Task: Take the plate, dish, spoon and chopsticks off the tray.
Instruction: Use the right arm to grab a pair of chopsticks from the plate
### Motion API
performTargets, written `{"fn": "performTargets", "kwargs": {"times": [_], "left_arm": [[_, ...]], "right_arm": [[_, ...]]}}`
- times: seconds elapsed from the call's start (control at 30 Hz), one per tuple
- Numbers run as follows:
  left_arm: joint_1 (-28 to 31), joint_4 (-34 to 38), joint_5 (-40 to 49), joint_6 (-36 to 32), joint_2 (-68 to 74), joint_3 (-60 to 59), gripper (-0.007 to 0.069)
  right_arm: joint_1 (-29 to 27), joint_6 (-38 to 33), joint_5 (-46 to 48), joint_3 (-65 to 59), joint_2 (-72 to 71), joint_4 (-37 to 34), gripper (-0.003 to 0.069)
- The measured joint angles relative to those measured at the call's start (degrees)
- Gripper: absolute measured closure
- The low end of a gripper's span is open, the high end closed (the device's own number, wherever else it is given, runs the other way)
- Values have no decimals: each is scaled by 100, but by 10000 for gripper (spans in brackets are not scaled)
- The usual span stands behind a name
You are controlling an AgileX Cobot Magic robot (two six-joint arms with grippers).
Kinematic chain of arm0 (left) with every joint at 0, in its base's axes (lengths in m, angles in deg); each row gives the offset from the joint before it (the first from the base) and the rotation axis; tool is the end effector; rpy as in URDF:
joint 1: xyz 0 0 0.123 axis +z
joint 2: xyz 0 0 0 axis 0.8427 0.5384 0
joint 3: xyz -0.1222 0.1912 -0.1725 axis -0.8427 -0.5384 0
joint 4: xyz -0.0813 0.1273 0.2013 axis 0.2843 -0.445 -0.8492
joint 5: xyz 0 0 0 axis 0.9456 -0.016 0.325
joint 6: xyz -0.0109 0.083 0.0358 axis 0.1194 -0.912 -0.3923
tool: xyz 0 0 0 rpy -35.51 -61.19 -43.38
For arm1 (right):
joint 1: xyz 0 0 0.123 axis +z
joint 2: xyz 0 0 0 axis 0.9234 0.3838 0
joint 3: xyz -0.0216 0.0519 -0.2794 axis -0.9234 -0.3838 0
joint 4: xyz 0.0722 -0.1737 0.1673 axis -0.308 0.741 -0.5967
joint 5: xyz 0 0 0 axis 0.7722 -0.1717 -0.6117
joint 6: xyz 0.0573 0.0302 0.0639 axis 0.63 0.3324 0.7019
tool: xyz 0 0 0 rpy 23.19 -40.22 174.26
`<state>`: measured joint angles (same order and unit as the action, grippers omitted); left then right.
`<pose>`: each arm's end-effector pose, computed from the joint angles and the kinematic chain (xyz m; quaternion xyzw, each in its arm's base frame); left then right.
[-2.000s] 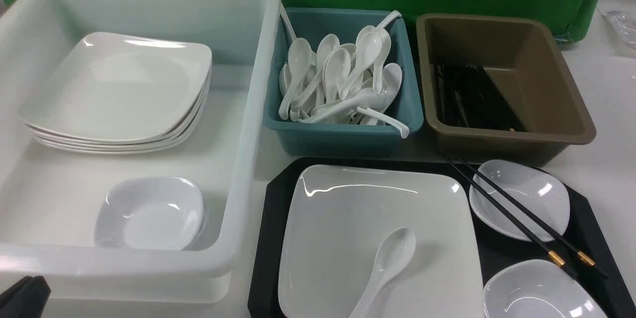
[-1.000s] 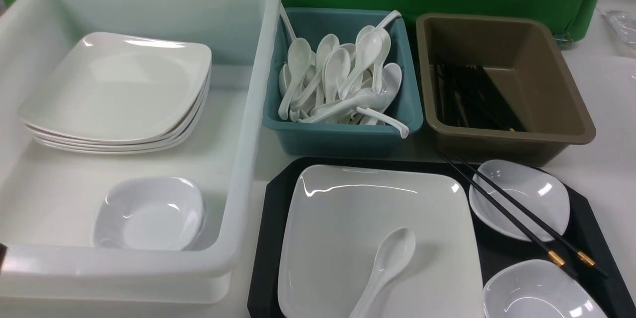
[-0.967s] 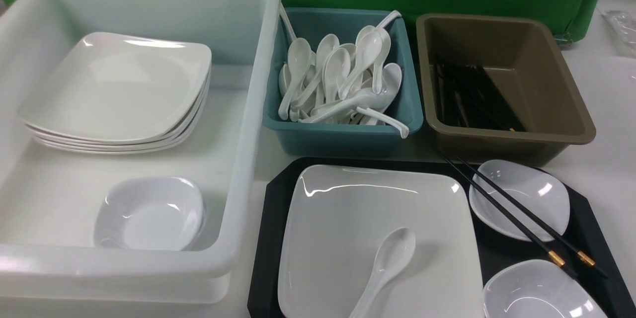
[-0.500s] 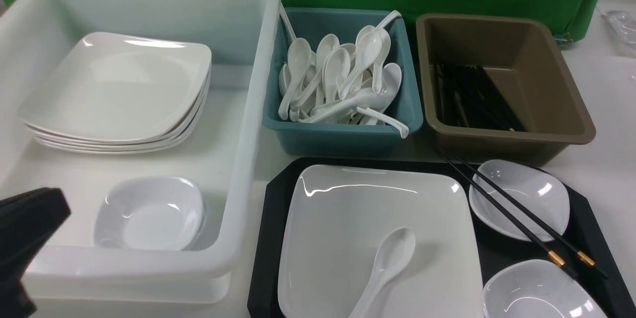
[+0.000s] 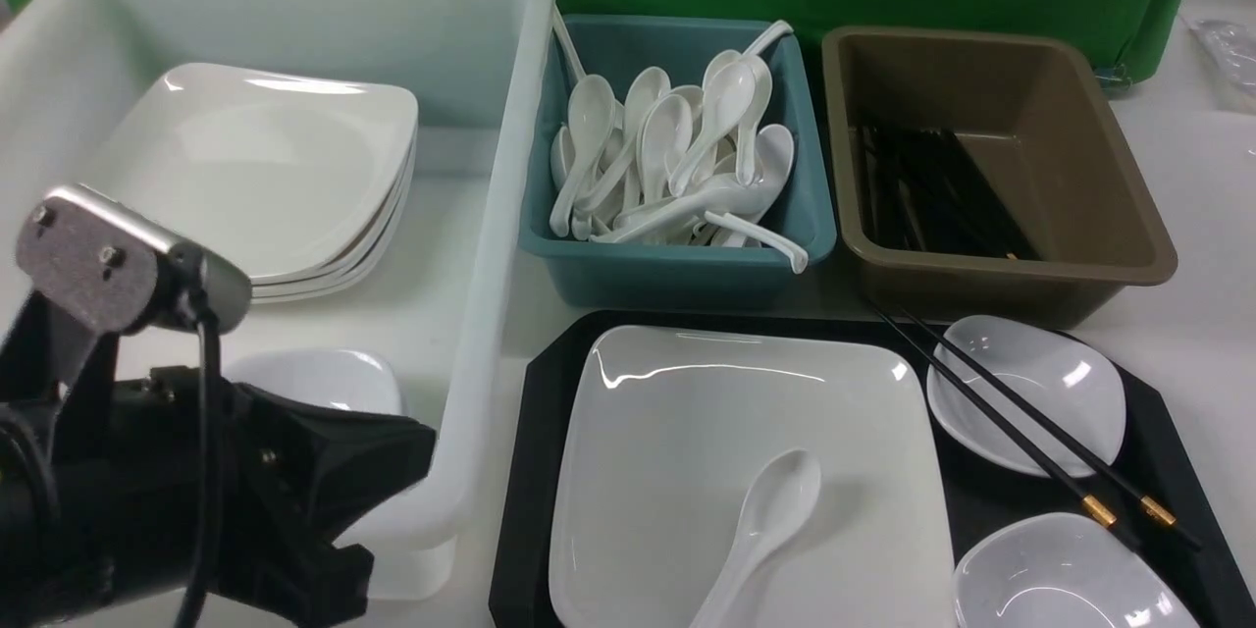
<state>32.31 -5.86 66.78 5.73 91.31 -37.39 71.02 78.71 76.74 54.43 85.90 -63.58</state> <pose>0.1356 -0.0882 0.3009 0.2725 0.8197 -0.1973 0.4635 0.0556 0.0066 0.1990 0.0181 0.7242 0.0840 0.6842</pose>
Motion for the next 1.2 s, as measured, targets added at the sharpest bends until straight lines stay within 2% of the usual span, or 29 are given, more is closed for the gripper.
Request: {"fn": "performTargets", "kwargs": {"times": [0.2, 0.3, 0.37, 0.47, 0.6, 0.7, 0.8, 0.83, 0.9, 1.0, 1.03, 1.2], "left_arm": [[0, -7, -35, -59, 0, 0, 608], [0, 56, -72, -74, 0, 0, 608], [0, 77, -112, -94, 0, 0, 608], [0, 95, -175, -154, 0, 0, 608], [0, 123, -180, -272, -12, 4, 608], [0, 224, -116, -445, -139, 4, 608], [0, 331, -35, -627, -348, 4, 608], [0, 364, 28, -779, -598, 4, 608], [0, 369, 78, -897, -787, 4, 608], [0, 356, 214, -941, -1037, 4, 608], [0, 356, 218, -941, -1045, 4, 608], [0, 348, 303, -955, -1105, 4, 608]], "right_arm": [[5, 1849, -1182, 0, 0, -310, 420], [64, 1981, -973, 121, 103, -315, 464], [194, 1731, -522, 461, 398, -315, 493], [458, 964, 144, 1257, 1125, -315, 519], [919, -534, 1530, 2828, 3085, -317, 526], [1044, -1154, 2364, 3693, 4539, -298, 522], [1044, -1402, 2752, 4304, 5573, -203, 506], [1044, -1489, 2977, 4749, 6372, -56, 482], [1044, -1513, 3123, 5114, 6922, 116, 448], [1044, -1528, 3354, 5783, 7996, 429, 348], [1044, -1528, 3354, 5783, 7996, 429, 348], [1044, -1548, 3454, 6432, 9229, 840, 192]]}}
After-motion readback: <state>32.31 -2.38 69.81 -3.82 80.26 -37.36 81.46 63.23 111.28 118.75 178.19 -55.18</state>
